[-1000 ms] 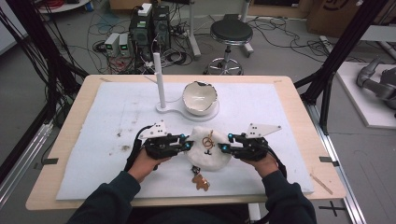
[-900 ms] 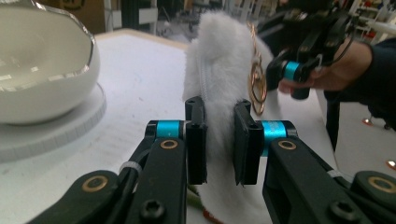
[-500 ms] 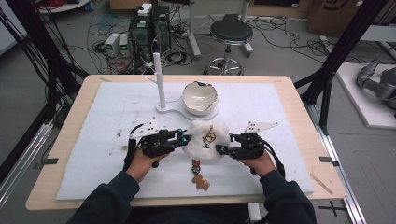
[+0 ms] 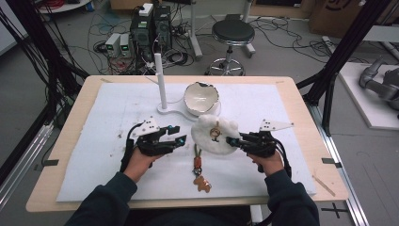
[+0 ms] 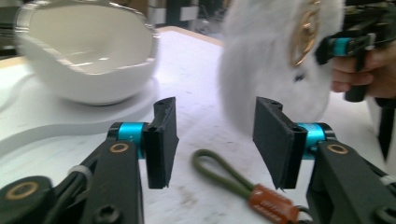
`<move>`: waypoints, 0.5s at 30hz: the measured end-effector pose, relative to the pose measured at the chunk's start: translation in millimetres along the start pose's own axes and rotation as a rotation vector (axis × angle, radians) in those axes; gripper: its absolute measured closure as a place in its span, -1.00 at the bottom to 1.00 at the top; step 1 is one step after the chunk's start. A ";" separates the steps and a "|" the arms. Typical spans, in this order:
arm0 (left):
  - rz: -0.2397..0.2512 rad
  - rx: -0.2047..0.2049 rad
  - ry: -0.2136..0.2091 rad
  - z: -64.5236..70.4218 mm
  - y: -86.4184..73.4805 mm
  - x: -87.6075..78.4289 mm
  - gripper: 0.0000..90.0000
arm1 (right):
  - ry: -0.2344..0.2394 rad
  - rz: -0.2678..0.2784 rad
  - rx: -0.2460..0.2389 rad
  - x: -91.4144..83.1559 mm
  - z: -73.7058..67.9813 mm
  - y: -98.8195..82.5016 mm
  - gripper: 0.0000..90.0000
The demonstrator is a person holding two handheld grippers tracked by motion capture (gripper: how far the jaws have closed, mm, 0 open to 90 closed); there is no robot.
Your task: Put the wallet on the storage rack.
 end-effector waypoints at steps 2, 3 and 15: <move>0.001 -0.004 0.051 -12.6 0.2 -10.6 0.02 | -0.056 0.015 -0.028 -7.2 4.4 2.9 0.65; 0.002 -0.010 0.075 -19.2 0.0 -16.3 -0.01 | -0.072 0.012 -0.030 -9.5 5.3 3.7 0.65; -0.016 -0.070 0.250 -72.8 -12.0 -63.3 -0.58 | -0.305 -0.072 -0.154 -23.0 18.7 45.2 0.65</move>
Point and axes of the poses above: each handheld gripper's, and its own axes: x roughly forward along the jaws, y roughly out of its top, z roughly to its right, the point moved 7 cm from there along x, roughly forward along the jaws, and after that the axes turned 3 degrees about -z, right-handed, at the moved point
